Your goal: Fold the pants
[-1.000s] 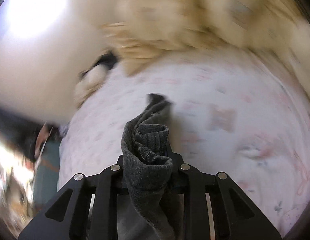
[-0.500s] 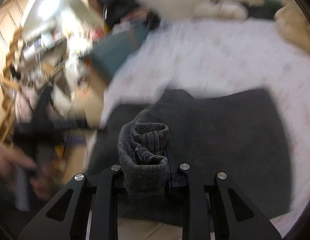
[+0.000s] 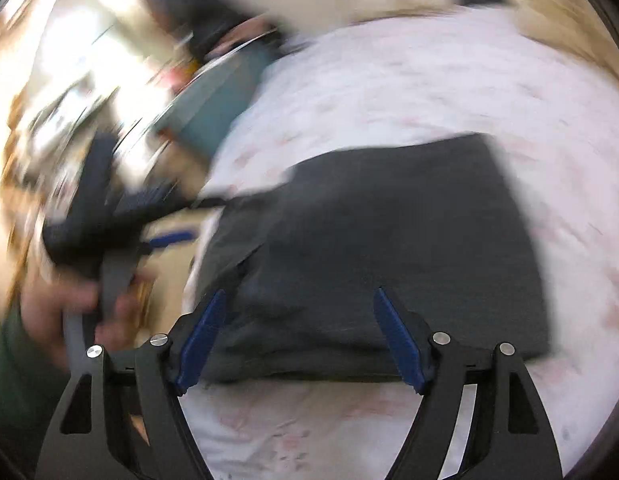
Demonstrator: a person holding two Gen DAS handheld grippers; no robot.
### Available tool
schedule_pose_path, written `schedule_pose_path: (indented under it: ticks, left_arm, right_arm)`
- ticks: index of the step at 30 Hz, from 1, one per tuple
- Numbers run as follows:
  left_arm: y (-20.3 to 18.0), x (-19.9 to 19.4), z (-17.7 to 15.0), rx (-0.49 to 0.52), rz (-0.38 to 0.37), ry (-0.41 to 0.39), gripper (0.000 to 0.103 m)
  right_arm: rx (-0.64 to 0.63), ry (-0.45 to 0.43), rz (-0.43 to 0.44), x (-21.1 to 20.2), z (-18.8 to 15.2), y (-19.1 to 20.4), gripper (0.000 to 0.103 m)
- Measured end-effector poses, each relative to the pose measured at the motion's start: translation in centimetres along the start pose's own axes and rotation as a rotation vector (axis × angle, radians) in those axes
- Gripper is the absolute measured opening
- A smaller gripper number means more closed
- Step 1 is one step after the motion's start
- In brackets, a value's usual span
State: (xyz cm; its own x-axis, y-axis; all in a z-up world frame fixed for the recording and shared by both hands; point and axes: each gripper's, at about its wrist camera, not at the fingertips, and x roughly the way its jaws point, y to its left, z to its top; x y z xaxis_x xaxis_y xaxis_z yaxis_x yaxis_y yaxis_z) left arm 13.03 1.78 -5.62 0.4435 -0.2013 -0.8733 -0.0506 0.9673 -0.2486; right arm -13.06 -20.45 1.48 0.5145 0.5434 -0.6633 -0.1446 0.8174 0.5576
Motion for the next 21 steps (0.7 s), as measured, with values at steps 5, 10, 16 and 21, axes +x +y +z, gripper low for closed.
schedule_pose_path:
  ticks: [5,10,16,21]
  left_arm:
    - [-5.7,2.2,-3.5,0.27,0.093,0.007,0.089]
    - [-4.9,6.6,-5.8,0.324,0.166,0.179,0.091]
    - [-3.9,7.3,-5.5,0.281,0.131,0.203,0.093]
    - [-4.1,6.0,-5.5,0.314,0.141,0.148,0.093]
  right_arm:
    - [0.542,-0.102,-0.099,-2.5,-0.1,-14.1,0.079]
    - [0.879,-0.051,-0.06,-0.5,-3.7,-20.5,0.08]
    - [0.726,0.049,-0.061,3.2,-3.9,-17.0,0.08]
    - [0.66,0.035,-0.056,4.0,-3.1,-15.6,0.06]
